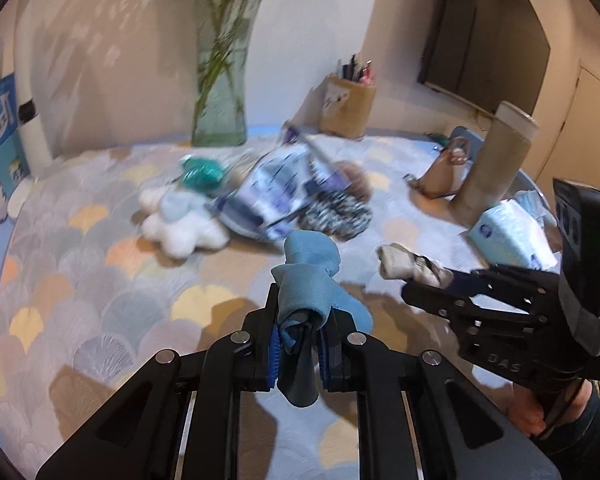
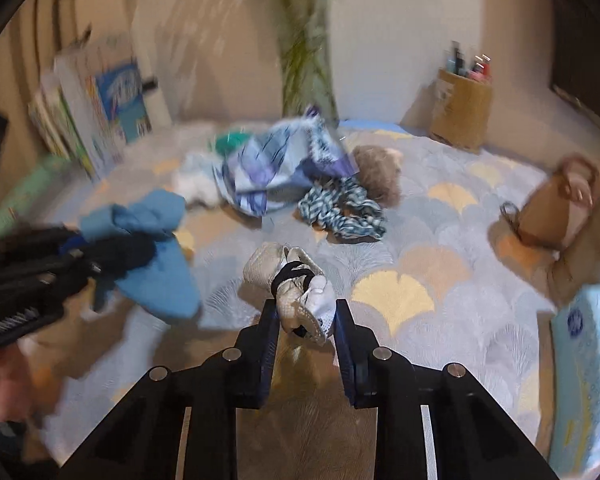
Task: Organize soft objects
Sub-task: 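Carry the teal cloth and white plush toward the glass plate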
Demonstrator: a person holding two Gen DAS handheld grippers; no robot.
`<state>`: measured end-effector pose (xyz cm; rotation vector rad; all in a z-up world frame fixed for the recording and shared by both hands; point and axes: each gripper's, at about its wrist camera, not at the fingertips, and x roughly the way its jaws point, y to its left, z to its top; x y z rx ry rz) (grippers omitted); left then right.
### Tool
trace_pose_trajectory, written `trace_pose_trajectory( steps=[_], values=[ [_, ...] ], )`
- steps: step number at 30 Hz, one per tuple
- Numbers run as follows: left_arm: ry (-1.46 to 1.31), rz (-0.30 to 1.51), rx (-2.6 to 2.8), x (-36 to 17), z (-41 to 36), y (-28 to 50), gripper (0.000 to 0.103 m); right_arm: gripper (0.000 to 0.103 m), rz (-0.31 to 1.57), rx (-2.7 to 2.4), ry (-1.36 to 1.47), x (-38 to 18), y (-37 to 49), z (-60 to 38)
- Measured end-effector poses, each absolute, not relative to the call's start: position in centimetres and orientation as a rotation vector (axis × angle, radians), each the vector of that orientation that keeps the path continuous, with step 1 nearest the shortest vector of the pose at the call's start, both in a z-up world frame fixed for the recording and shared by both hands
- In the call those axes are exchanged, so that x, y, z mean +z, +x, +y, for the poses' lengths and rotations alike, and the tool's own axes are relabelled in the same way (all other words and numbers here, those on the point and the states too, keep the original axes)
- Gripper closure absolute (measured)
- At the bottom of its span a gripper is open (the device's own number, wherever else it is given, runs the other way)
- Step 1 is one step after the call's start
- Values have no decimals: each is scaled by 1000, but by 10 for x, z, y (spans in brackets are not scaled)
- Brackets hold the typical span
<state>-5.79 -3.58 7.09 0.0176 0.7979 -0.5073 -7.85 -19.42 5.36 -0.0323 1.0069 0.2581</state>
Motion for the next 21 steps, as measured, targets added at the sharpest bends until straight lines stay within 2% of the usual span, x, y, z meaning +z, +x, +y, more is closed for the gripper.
trace_pose_trajectory(
  steps=[4,10,21],
  values=[
    [15,762,-575,89,-58,-60,91,77,984,282,131,82,-87,-225],
    [42,687,-709,122,-112,-65,91,77,872,165,181,137,-109,-279],
    [180,601,-1023,168,-257,-101,91,77,799,-140,334,193,-145,-412]
  ],
)
